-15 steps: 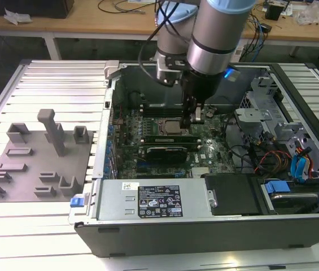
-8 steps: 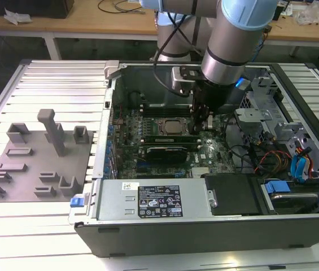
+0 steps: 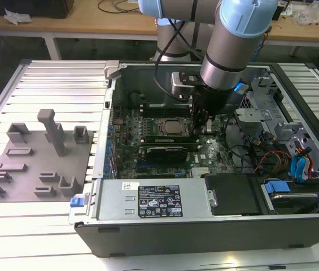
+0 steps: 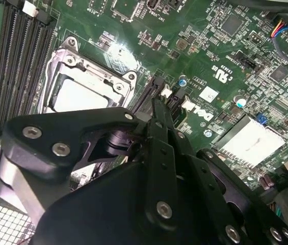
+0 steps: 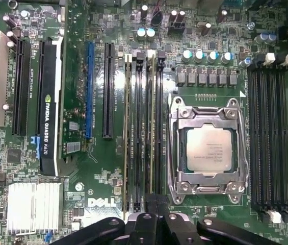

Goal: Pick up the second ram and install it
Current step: 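Press down the second ram until it locks into place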

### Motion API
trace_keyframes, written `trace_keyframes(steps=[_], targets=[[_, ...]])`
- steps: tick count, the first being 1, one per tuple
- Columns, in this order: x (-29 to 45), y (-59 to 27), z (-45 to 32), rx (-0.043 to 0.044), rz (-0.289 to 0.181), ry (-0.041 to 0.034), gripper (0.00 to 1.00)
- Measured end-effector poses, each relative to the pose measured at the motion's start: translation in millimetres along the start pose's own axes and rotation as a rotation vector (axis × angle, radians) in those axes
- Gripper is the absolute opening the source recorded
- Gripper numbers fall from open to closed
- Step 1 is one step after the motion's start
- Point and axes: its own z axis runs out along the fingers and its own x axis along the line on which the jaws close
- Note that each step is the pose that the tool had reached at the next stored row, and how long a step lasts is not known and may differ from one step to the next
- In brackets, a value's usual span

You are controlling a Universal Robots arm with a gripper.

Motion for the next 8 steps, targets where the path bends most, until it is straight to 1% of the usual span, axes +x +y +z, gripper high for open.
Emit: trace_keyframes(steps=[1,2,3,5,7,8], targets=[[-0.3,0.5,-1.5,0.0014,0.000,-0.0014,0.08],[-0.4,2.3,-5.9,0.0040,0.000,0.0005,0.08],[-0.5,7.6,-7.2,0.0102,0.000,0.0005,0.08],[-0.3,16.2,-6.6,0.0132,-0.001,0.0008,0.08],[0.0,33.8,-5.1,0.0168,-0.001,0.0009,0.08],[0.0,38.9,-4.6,0.0177,-0.001,0.0010,0.08]])
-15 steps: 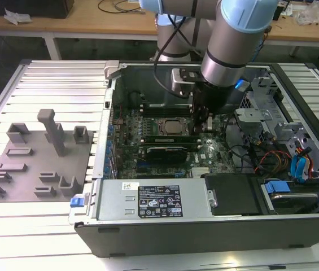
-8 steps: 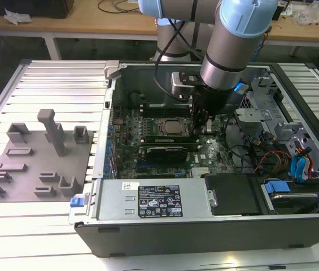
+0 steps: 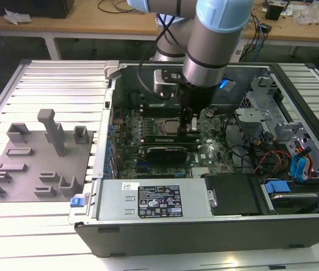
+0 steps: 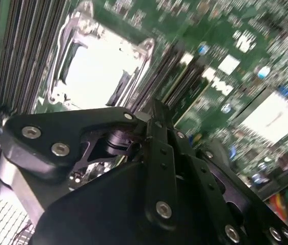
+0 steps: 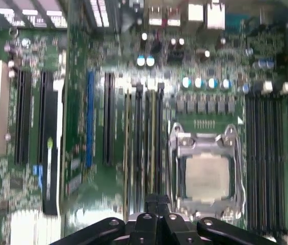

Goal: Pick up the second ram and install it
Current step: 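Press down the second ram until it locks into place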

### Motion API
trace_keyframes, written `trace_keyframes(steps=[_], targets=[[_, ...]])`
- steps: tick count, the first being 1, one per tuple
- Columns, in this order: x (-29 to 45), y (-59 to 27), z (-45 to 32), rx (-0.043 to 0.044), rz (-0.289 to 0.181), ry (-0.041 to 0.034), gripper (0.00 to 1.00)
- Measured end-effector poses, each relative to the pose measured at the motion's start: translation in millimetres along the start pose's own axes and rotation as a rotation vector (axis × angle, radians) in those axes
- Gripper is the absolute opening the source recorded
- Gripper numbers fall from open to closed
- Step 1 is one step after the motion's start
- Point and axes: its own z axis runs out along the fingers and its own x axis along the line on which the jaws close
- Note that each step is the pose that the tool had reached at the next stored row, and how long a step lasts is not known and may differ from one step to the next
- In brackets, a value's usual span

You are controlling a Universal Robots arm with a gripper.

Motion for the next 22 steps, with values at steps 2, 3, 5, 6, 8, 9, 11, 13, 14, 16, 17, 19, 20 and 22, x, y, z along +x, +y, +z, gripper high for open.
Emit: trace_keyframes(steps=[2,3,5,6,8,9,11,13,14,16,17,19,20,22], targets=[[0.0,9.5,0.7,0.0016,0.000,0.0000,0.08],[0.0,14.3,1.2,0.0026,0.000,-0.0002,0.08],[0.0,35.3,2.9,0.0068,0.000,-0.0001,0.08],[0.0,44.0,3.7,0.0089,0.000,-0.0001,0.08],[-0.1,65.4,5.7,0.0144,-0.001,0.0000,0.08],[-0.1,71.6,6.3,0.0162,-0.001,0.0001,0.08],[0.0,74.1,8.6,0.0167,-0.001,-0.0002,0.08],[0.2,74.0,11.2,0.0164,-0.001,0.0000,0.08],[0.2,73.9,12.1,0.0166,-0.001,-0.0004,0.08],[0.2,73.8,13.6,0.0165,-0.001,-0.0049,0.08],[0.0,73.7,13.8,0.0165,-0.001,-0.0079,0.08],[-0.8,73.9,7.4,0.0179,-0.002,-0.0105,0.08],[-0.9,74.0,2.0,0.0169,-0.002,-0.0098,0.08],[-0.8,61.9,0.9,0.0033,-0.001,-0.0153,0.08]])
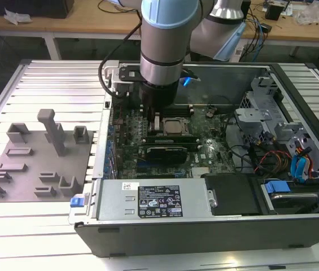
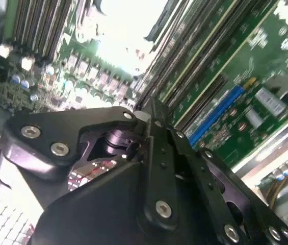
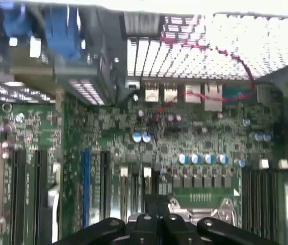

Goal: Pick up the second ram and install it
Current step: 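Press down the second ram until it locks into place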

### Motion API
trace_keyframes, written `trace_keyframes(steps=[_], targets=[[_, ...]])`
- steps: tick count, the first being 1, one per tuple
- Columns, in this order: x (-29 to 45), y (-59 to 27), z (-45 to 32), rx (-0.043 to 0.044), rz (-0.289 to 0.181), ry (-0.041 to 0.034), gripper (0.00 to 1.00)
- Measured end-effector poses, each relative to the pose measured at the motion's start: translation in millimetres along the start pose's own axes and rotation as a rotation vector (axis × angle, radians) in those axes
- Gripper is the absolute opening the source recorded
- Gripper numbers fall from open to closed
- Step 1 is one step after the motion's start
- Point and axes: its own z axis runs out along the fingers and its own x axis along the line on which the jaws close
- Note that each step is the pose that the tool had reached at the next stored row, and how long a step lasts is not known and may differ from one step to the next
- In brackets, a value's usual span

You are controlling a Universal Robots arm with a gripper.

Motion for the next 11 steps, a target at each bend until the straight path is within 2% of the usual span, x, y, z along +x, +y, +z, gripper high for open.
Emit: trace_keyframes(steps=[2,3,5,10,11], targets=[[0.1,-27.2,-1.7,-0.0315,0.002,-0.0059,0.08],[0.1,-33.3,-2.2,-0.0381,0.002,-0.0065,0.08],[0.1,-40.1,-4.3,-0.0429,0.002,-0.0066,0.08],[-2.1,-38.1,-36.3,-0.0429,0.003,-0.0067,0.08],[-2.3,-38.0,-37.8,-0.0428,0.003,-0.0069,0.08]])
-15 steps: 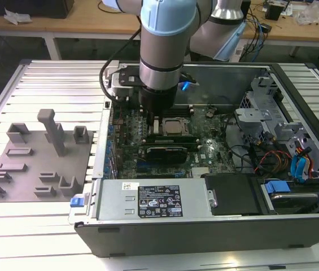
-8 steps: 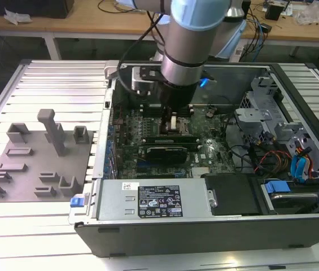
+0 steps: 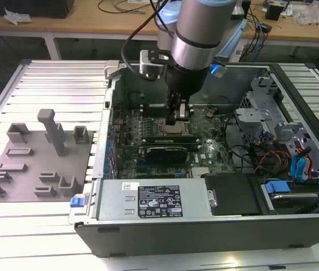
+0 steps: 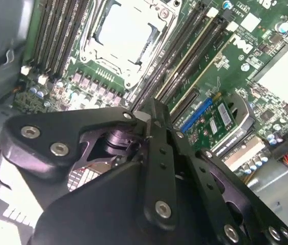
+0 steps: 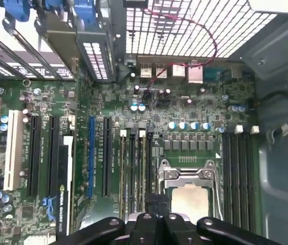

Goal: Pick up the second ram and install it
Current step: 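Press down the second ram until it locks into place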

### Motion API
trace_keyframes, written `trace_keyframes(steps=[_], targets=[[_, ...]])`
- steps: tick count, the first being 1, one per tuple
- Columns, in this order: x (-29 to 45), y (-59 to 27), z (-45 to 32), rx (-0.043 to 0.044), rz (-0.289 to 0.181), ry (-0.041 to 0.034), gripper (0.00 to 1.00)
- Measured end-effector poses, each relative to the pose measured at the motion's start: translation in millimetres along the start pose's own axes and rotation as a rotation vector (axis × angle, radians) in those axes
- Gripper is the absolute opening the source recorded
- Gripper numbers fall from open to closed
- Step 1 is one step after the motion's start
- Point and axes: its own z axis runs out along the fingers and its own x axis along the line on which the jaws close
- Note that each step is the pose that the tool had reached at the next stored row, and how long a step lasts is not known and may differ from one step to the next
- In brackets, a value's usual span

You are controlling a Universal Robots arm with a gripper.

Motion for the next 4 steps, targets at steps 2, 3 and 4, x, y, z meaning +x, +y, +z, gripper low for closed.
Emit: trace_keyframes(steps=[2,3,4], targets=[[0.0,0.0,-0.2,-0.0001,0.000,0.0002,0.08],[0.0,0.0,-0.1,0.0000,0.000,0.0001,0.08],[0.0,0.0,-0.2,-0.0001,0.000,0.0002,0.08]])
